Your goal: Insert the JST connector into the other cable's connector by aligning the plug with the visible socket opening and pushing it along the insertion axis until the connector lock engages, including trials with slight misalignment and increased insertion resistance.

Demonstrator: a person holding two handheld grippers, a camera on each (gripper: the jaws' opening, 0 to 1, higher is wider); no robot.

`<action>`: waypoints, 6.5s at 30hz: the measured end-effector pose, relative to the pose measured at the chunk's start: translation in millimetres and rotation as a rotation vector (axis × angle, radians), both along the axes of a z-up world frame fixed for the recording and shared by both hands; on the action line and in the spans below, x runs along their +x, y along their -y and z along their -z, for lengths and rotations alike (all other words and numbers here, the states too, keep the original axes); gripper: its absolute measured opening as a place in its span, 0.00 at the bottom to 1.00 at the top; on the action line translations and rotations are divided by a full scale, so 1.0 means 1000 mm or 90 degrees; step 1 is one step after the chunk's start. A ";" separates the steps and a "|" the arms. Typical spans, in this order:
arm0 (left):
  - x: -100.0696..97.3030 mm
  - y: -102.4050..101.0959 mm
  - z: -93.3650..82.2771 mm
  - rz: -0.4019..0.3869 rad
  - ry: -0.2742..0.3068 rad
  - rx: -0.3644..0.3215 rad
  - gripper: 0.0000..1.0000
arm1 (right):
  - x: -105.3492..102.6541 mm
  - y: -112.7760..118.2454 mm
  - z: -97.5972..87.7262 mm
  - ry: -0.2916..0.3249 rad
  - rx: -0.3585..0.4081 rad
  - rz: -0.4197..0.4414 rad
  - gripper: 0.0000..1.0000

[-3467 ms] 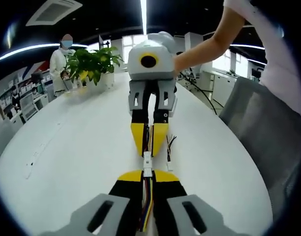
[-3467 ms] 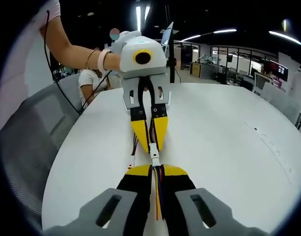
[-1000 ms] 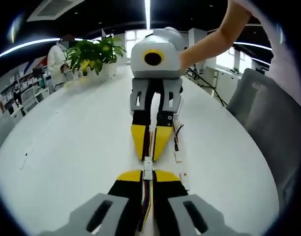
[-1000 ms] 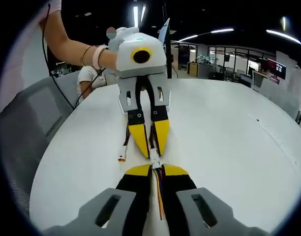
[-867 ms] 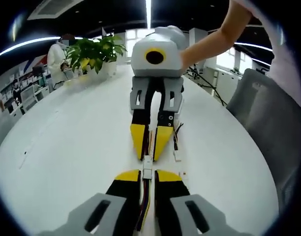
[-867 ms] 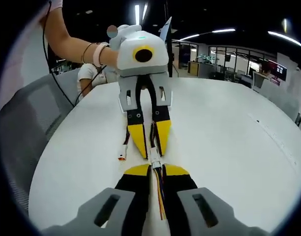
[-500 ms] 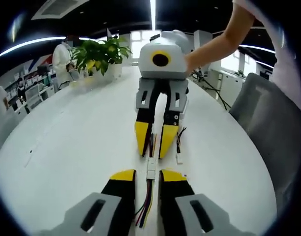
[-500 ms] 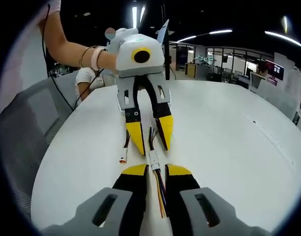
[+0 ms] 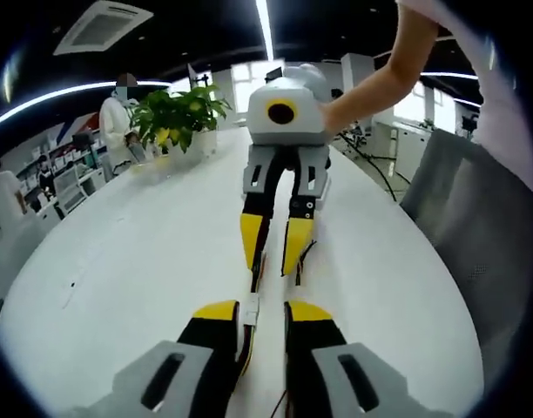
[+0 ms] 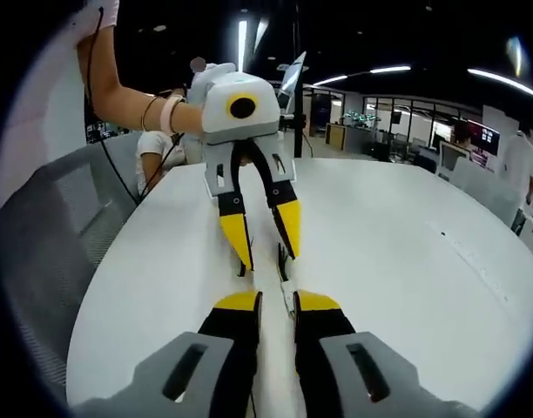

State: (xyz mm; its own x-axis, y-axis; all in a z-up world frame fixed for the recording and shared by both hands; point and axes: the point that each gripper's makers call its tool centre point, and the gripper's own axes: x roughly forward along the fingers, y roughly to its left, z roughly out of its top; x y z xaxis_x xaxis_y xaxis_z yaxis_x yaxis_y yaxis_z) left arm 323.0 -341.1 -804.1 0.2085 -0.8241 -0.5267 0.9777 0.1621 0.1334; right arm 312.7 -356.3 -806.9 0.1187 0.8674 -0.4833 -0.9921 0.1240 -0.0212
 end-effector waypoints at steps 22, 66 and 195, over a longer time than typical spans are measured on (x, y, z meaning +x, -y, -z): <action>-0.023 -0.006 0.028 -0.010 -0.032 0.009 0.09 | -0.015 0.011 0.031 -0.040 -0.017 0.034 0.11; -0.022 -0.010 0.041 -0.021 -0.032 0.015 0.00 | -0.014 0.007 0.040 -0.010 -0.040 0.028 0.04; -0.017 0.010 0.040 0.037 -0.036 0.061 0.00 | -0.014 -0.008 0.038 -0.028 -0.078 -0.008 0.05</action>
